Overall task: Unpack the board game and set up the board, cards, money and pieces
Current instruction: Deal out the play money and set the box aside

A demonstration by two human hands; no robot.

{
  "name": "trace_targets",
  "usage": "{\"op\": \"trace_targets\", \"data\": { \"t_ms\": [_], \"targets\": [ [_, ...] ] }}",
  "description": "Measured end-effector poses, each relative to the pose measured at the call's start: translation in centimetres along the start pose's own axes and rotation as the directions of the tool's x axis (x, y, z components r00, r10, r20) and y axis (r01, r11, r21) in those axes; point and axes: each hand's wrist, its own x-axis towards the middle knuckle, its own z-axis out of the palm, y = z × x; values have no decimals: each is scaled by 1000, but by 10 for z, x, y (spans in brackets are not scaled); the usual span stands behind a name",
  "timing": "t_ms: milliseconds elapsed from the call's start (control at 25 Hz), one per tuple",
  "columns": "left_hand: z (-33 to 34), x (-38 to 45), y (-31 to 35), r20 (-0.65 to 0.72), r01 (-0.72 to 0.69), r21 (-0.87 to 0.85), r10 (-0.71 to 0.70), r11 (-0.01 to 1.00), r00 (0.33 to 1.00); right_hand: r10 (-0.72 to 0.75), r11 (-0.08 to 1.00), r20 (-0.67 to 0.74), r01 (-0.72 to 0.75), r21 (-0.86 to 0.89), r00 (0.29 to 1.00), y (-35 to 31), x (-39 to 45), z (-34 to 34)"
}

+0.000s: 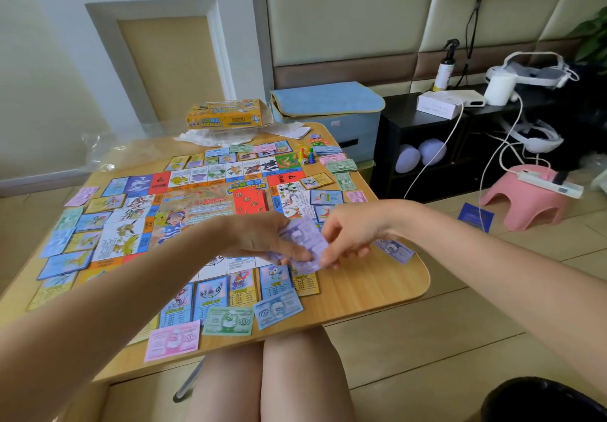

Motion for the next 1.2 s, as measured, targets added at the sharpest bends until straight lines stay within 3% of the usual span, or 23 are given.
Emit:
{"op": "trace_targets", "data": {
  "t_ms": [120, 240, 360, 480, 600, 720, 880, 1000, 1080, 1200],
  "targets": [
    [1, 0, -2, 109, 35, 74, -43, 997, 993, 21, 1000, -13, -21, 16, 1000, -4, 9, 6],
    [-1, -1, -4, 160, 24, -47, -16, 999, 987, 5, 998, 26, -6, 62, 1000, -1, 9, 3],
    [-15, -6, -10, 48, -1, -147, 8, 989, 999, -12, 1000, 80, 11, 7, 997, 2, 9, 8],
    [-26, -11, -16, -81, -9, -192, -7, 981, 997, -12, 982, 86, 28, -189, 996, -2, 19, 19],
    [-28, -11, -18, -108, -10, -193, -11, 981, 994, 4, 928, 50, 15, -372, 999, -5, 29, 29],
    [-27, -12, -18, -84, -16, -190, 0, 982, 996, 28, 908, 19, -18, -419, 999, -7, 32, 30],
    [-31, -16, -22, -69, -36, -306, 16, 951, 997, 22, 973, -20, -26, -231, 1000, -23, 22, 2],
    [-40, -20, -30, -91, -52, -511, 5, 858, 996, -57, 997, -237, 42, -66, 970, -44, 31, -17],
    [-47, -27, -37, -199, -110, -566, -6, 817, 980, -98, 992, -376, 122, 40, 921, -62, 51, -19],
    [-61, -47, -52, -434, -228, -548, -41, 805, 900, -160, 959, -415, 241, 151, 896, -92, 87, -10]
  ]
}}
